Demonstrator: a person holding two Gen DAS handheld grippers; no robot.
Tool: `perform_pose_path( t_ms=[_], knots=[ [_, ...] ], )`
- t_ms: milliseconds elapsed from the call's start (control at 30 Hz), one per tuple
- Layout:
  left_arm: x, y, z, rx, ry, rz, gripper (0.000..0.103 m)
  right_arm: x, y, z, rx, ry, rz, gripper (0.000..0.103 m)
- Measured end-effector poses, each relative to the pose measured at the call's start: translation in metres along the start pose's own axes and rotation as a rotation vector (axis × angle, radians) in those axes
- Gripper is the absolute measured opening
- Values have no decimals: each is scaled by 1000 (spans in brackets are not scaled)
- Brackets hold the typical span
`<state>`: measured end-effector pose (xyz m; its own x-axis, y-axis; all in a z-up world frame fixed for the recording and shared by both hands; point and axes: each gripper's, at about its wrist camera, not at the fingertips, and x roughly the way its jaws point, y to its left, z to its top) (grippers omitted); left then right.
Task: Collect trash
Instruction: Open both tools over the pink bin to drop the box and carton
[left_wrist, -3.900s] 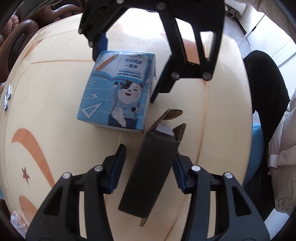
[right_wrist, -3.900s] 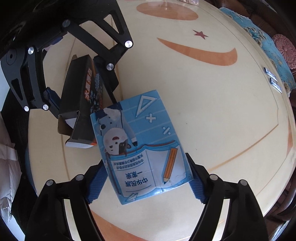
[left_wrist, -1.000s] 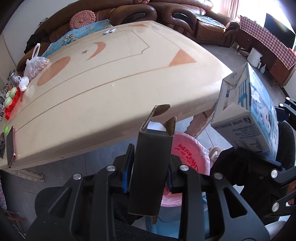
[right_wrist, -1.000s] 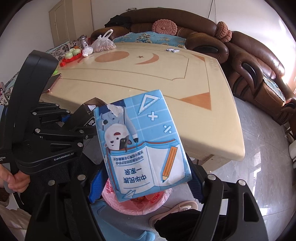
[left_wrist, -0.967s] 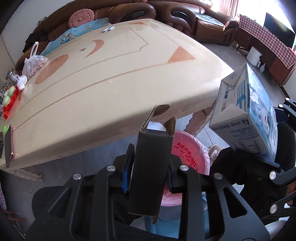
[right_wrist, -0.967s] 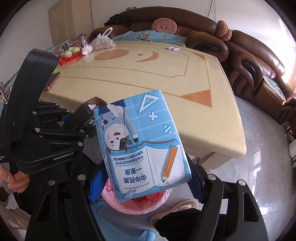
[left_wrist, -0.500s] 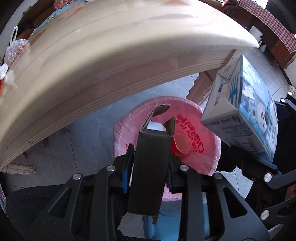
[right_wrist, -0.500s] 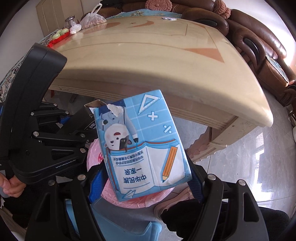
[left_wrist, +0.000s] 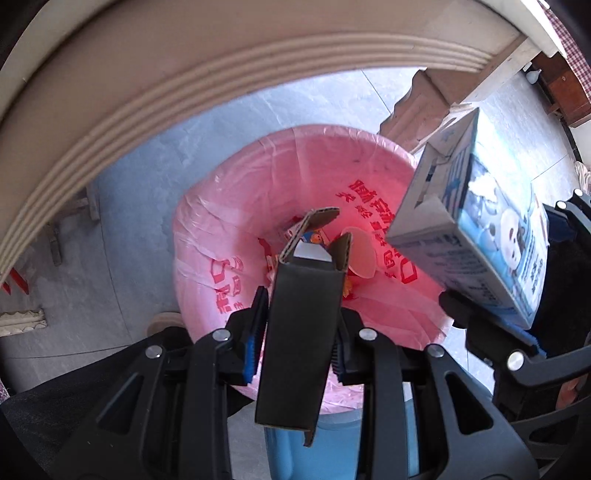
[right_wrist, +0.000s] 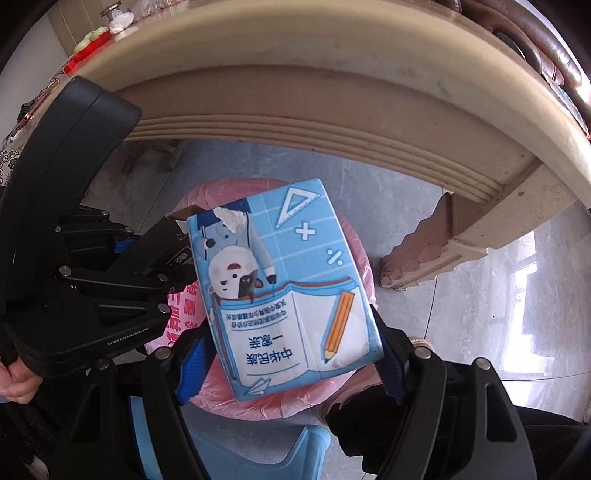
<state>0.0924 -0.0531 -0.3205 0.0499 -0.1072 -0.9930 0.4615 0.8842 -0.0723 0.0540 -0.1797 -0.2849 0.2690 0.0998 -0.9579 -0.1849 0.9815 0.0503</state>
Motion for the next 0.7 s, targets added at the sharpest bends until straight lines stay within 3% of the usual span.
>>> perform_pose_path(
  t_ms=[133,367,500,633,667,700],
  knots=[
    [23,5,6,-38,62,-46,30,21,-5,2,10,49,-1,73],
    [51,7,11,-43,125,-29,30,55,-3,8,-33,122,-42,73],
    [67,15,13,-87,186,-56,30,73,-4,9,-17,183,-18,73],
    [73,17,17,-90,198,-49,30,85,-1,11,-22,211,7,74],
    [73,17,16,-87,198,-53,36,87,0,11,-25,214,7,74],
    [73,16,17,-82,199,-45,49,90,1,10,-29,218,10,74]
  ],
)
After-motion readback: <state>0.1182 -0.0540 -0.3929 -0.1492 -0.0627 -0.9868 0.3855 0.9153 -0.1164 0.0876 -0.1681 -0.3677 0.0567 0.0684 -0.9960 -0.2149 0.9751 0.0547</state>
